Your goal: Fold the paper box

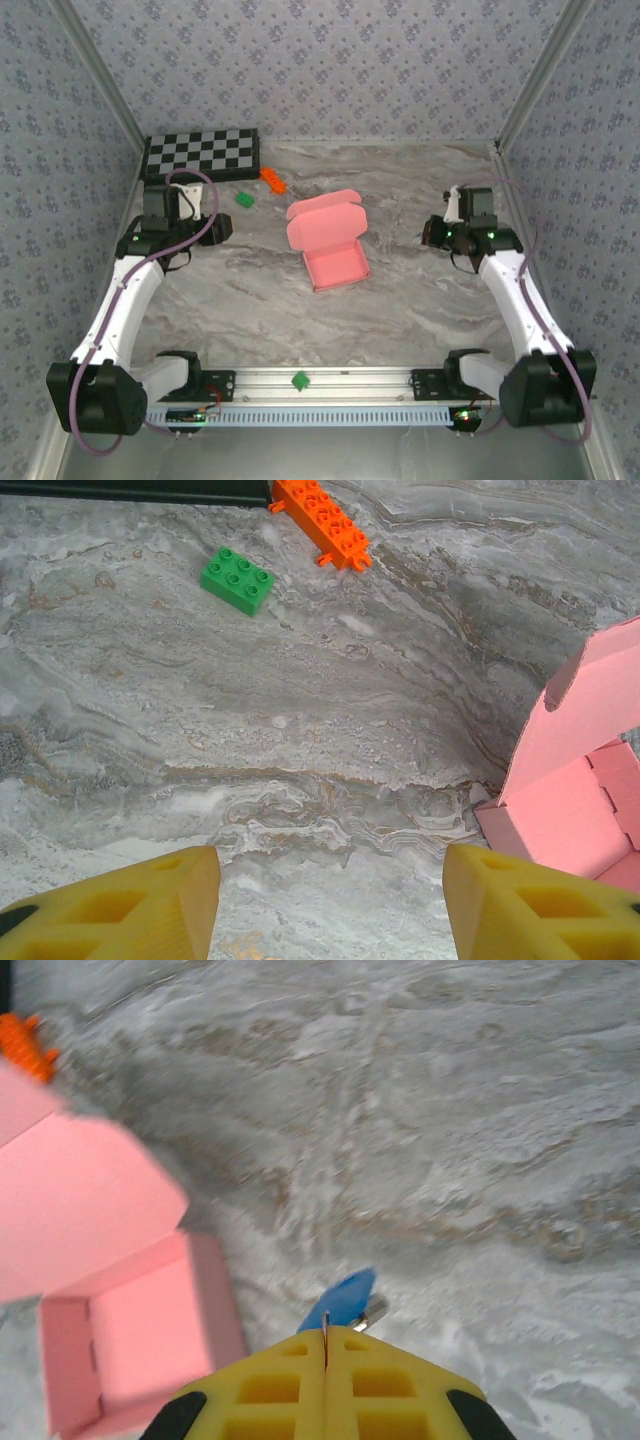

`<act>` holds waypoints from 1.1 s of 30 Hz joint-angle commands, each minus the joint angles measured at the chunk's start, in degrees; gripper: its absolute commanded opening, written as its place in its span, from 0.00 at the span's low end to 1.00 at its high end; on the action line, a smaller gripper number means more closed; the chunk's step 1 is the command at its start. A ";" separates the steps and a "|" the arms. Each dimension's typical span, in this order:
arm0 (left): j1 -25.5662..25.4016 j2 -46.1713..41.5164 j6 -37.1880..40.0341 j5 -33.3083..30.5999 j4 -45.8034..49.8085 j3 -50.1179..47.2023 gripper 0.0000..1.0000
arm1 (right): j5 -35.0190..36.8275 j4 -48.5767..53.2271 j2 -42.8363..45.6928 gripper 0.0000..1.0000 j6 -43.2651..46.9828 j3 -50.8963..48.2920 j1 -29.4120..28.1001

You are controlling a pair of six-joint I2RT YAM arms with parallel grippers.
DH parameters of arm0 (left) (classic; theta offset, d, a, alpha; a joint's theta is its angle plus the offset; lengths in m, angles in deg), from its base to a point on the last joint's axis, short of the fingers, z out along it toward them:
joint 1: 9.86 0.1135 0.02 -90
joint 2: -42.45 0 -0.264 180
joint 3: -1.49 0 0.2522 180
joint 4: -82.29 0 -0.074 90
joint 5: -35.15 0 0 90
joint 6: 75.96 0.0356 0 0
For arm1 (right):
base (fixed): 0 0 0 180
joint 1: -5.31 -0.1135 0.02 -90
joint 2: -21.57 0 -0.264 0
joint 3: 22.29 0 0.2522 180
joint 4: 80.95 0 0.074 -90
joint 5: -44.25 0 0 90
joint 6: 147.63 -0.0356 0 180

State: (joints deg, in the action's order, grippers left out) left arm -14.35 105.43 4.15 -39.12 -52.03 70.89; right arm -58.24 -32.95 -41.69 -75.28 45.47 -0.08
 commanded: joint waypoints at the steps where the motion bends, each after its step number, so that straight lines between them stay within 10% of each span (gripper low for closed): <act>1: 0.53 -0.76 0.84 1.39 -0.20 0.25 0.60 | -0.20 4.34 3.83 0.00 -0.38 -1.62 -4.75; 17: 0.48 -0.62 -0.83 3.08 -1.36 -0.01 0.60 | 1.09 -9.18 -7.89 0.00 -6.47 -1.73 -29.21; 33: 0.51 -0.38 -0.75 2.99 -1.25 -0.19 0.60 | -4.25 -20.93 -28.86 0.00 -12.67 4.77 -33.70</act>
State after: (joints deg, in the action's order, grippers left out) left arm -14.35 105.43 3.89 -37.26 -52.64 70.89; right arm -60.86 -52.18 -68.69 -85.75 48.24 -33.52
